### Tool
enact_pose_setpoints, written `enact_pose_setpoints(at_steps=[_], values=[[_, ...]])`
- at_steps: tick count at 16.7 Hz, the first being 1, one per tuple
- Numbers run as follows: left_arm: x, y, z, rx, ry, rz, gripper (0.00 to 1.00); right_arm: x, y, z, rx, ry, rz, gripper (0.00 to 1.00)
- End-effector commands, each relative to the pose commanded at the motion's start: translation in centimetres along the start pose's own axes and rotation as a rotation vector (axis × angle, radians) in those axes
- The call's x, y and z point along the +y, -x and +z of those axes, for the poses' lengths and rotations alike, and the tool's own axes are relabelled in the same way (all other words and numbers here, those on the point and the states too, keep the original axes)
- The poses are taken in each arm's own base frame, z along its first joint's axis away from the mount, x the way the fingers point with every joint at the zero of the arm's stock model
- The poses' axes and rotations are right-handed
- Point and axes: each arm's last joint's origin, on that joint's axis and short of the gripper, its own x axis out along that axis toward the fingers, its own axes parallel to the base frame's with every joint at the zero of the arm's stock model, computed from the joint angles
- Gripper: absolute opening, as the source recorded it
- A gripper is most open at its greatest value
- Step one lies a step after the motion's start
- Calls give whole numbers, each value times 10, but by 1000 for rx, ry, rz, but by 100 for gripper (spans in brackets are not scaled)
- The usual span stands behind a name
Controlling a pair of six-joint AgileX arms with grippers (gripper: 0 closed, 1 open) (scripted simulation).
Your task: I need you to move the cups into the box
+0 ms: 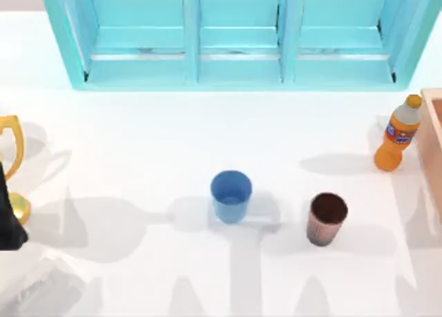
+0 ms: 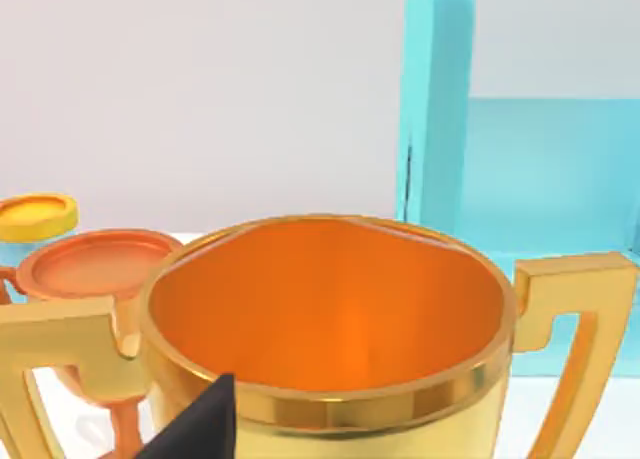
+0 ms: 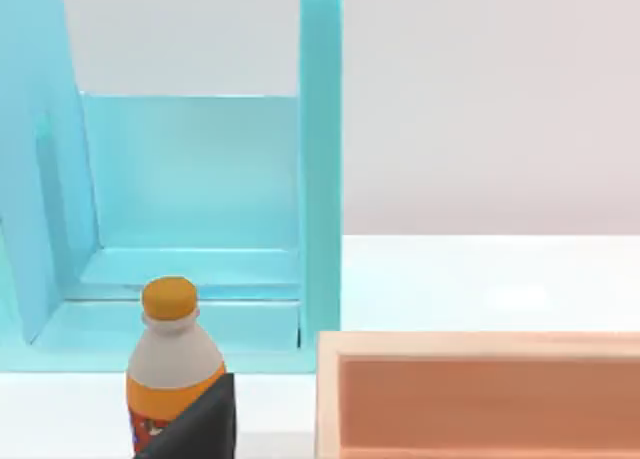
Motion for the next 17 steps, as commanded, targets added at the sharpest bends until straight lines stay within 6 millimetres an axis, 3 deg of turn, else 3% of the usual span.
enact_pose_setpoints(at_steps=[5,10,14,17], values=[[0,0,0,0,0,0,100,3,0,11,63,-26,26,100],[0,0,0,0,0,0,100,17,-13,59,349,-111,110,100],[0,0,0,0,0,0,100,42,-52,101,703,-157,154,100],[0,0,0,0,0,0,100,73,-95,115,994,-152,146,100]])
